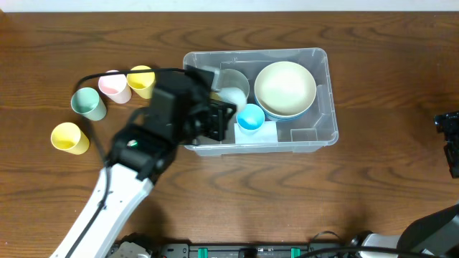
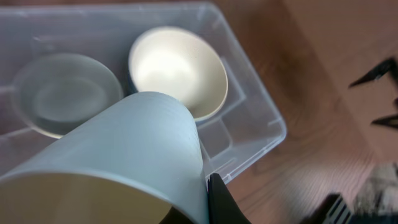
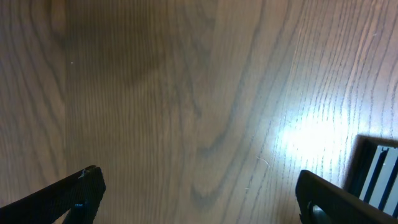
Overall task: Pack container
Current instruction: 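Lift the white cup and carry it right over the bin, then lower the white cup onto the light blue cup and release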
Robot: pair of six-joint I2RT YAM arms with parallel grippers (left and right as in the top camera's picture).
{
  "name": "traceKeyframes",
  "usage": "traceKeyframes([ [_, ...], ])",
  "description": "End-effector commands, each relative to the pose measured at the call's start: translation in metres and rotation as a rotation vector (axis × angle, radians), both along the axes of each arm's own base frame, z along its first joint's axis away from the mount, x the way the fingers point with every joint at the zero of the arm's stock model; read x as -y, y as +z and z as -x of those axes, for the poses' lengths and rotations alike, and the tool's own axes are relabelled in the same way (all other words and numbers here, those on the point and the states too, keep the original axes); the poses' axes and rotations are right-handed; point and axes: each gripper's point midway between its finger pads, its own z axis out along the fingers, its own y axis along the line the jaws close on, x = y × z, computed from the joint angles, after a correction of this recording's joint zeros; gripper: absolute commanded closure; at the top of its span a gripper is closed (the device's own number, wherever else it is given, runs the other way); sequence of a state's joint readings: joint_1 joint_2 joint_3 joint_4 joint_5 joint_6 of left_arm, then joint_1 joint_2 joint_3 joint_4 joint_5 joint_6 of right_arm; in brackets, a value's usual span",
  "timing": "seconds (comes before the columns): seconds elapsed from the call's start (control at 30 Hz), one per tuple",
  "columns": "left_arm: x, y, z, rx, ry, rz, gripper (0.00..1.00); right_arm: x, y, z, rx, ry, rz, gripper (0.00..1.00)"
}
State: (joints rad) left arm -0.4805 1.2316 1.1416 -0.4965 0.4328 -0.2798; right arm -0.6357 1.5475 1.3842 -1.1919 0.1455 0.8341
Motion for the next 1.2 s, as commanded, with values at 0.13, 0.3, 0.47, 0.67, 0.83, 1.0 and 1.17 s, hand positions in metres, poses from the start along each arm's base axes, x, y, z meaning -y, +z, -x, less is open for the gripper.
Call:
traceKeyframes([
  [0.13, 0.02, -0.03, -0.013, 0.051, -0.003, -0.19, 0.94, 0.002, 0.001, 0.002, 0.003, -0.025, 0.002, 0.01],
  [0.3, 0.024, -0.028, -0.016, 0.107, -0.054, -0.243, 0.94, 0.002, 0.001, 0.002, 0.003, -0.025, 0.002, 0.01],
  [0.47, 0.022, -0.033, -0.023, 0.125, -0.043, -0.278, 0.94, 0.002, 0.001, 0.002, 0.003, -0.025, 0.002, 0.01],
  [0.67, 0.027, -0.062, -0.029, 0.067, -0.058, -0.32, 0.94, 0.002, 0.001, 0.002, 0.003, -0.025, 0.002, 0.01],
  [0.83, 0.033, -0.08, -0.03, 0.037, -0.077, -0.344, 0.94, 0.002, 0.001, 0.002, 0.003, -0.025, 0.002, 0.01],
  [1.0, 0.044, -0.078, -0.026, 0.054, -0.101, -0.334, 0.94, 0.002, 0.001, 0.002, 0.003, -0.025, 0.003, 0.01],
  [1.17, 0.057, -0.078, -0.015, 0.065, -0.14, -0.334, 0.94, 0.002, 0.001, 0.002, 0.003, -0.025, 0.002, 0.01],
])
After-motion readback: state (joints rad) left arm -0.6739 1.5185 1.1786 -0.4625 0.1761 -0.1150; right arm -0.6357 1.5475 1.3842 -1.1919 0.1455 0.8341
